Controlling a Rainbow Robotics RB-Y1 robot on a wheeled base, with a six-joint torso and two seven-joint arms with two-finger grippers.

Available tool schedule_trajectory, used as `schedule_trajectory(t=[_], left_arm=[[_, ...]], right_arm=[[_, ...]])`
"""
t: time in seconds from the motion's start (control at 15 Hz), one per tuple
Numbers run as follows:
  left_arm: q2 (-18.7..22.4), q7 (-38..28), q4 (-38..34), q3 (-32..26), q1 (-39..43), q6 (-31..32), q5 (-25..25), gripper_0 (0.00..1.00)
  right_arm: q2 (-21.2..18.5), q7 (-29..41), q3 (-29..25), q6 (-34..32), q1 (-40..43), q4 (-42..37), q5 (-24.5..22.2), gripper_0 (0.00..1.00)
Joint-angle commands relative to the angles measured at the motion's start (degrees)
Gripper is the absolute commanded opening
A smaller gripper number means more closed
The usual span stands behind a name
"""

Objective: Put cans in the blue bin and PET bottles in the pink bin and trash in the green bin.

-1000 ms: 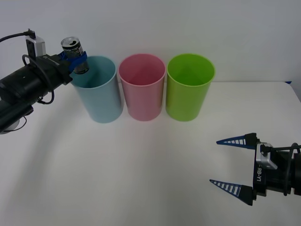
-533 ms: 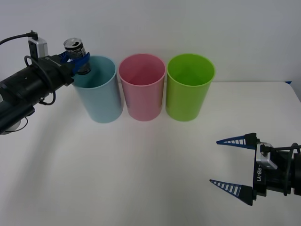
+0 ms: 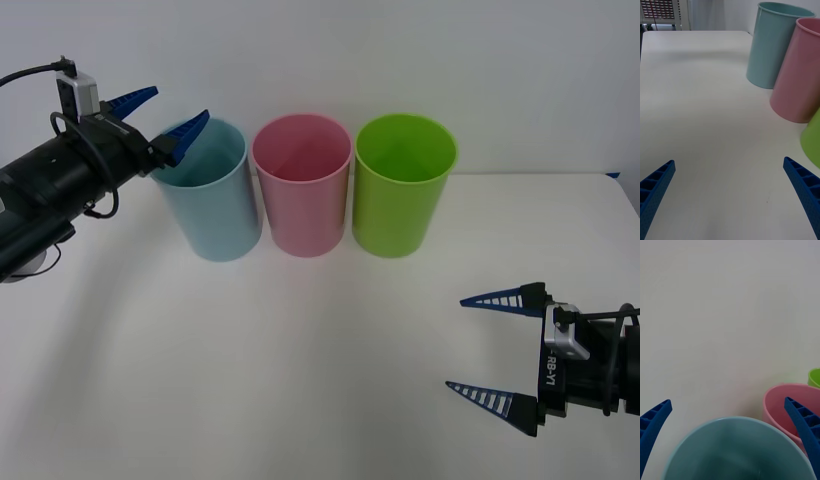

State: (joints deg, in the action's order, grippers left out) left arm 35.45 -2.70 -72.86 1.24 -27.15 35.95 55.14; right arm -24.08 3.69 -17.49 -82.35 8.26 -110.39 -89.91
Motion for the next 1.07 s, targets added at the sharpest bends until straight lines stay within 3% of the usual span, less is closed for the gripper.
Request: schedule_trajectory(t=[0.07,0.27,0.4,0.87,1.07], left_arm=[[-0.03,0.15,-0.27,0.08,-0.01,0.09,-0.3,1.0],[-0.03,0.5,-0.53,-0.01,-0.09,0.27,-0.74,1.0],[0.05,0.59,-1.58,-0.54,-0.01,1.41,-3.9,1.0],[1.72,1.91,-2.02,-6.86,0.35,10.11,-9.0,1.0],[1.64,2.44,-1.94,-12.58,2.37,15.38,-9.27,1.0]], right_arm=[[0.0,0.0,0.0,0.0,0.0,0.0,0.0,1.0],[0.0,0.0,0.0,0.0,0.0,0.0,0.0,1.0],[0.0,0.0,0.0,0.0,0.0,0.0,0.0,1.0],[0.0,0.0,0.0,0.0,0.0,0.0,0.0,1.0],[0.0,0.0,0.0,0.0,0.0,0.0,0.0,1.0]])
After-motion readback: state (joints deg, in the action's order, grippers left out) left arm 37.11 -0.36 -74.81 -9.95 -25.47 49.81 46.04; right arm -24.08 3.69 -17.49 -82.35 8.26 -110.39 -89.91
